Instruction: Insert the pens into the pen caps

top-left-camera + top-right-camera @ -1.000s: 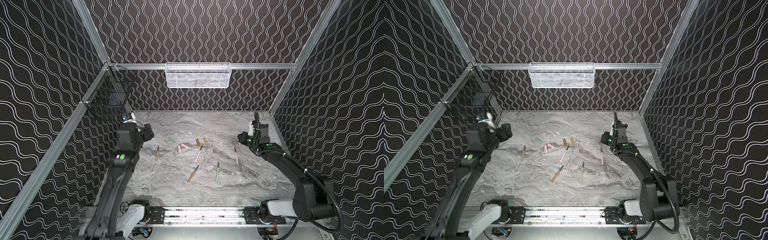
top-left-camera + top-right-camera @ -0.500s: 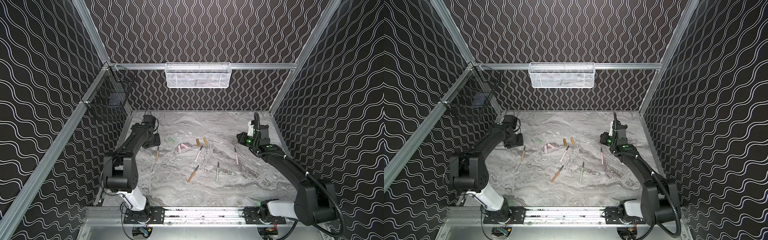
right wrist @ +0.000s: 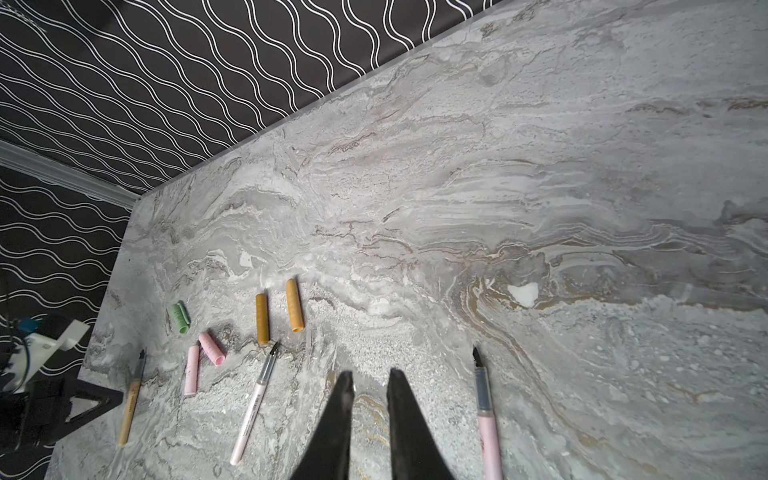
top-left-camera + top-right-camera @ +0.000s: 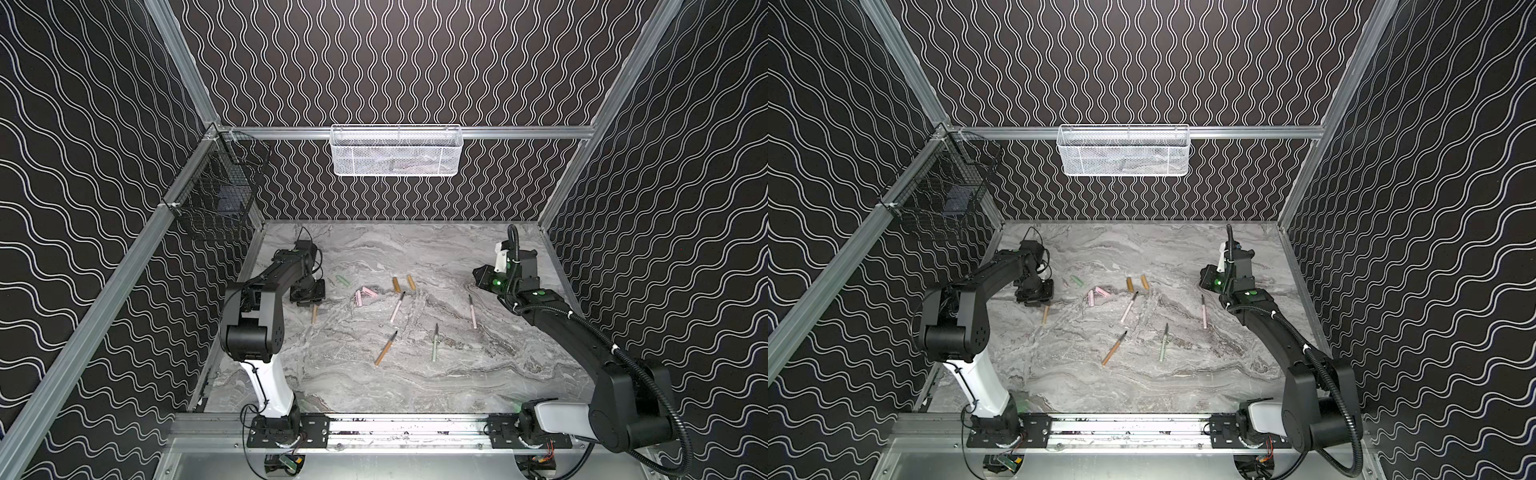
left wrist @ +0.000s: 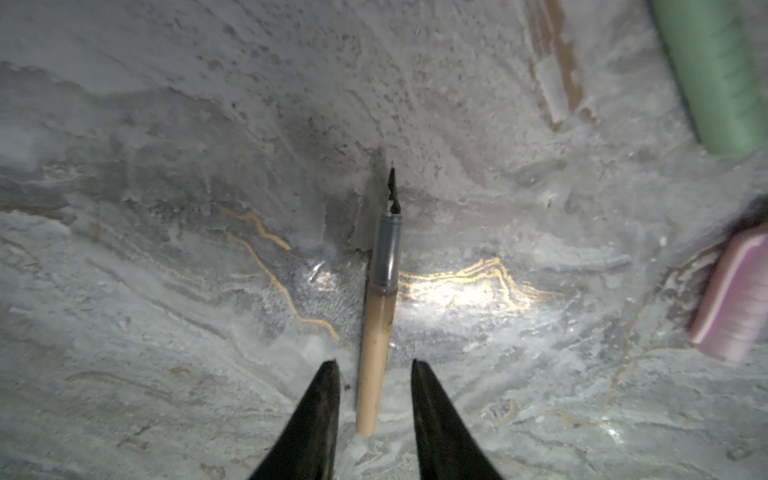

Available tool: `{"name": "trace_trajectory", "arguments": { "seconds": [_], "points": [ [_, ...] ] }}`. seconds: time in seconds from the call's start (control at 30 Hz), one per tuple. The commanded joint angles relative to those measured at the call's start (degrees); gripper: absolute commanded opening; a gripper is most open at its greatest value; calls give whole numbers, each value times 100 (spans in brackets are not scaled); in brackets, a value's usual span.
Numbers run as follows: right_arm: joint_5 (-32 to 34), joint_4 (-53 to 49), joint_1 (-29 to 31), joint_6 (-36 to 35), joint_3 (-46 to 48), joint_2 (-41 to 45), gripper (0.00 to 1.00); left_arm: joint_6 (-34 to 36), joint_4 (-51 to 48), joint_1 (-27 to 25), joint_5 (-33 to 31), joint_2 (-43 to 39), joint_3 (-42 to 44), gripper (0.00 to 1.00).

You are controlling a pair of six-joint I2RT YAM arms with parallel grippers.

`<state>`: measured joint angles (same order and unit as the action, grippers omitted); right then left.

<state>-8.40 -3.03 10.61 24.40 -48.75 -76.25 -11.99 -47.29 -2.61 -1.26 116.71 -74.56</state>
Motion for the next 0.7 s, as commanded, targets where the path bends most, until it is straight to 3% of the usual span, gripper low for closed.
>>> {"name": "trace_trajectory", "arguments": {
  "seconds": [0.0,0.5,0.67],
  "points": [
    [-12,77,12,-23,10,5,19,61,113,6,55,121,12,30],
    [5,61,41,-65,54,123,12,88,210,-88,-98,564,-32,16],
    [-27,91,53,-43,67,168,12,17,352,-194,-192,235,52,9]
  ]
}}
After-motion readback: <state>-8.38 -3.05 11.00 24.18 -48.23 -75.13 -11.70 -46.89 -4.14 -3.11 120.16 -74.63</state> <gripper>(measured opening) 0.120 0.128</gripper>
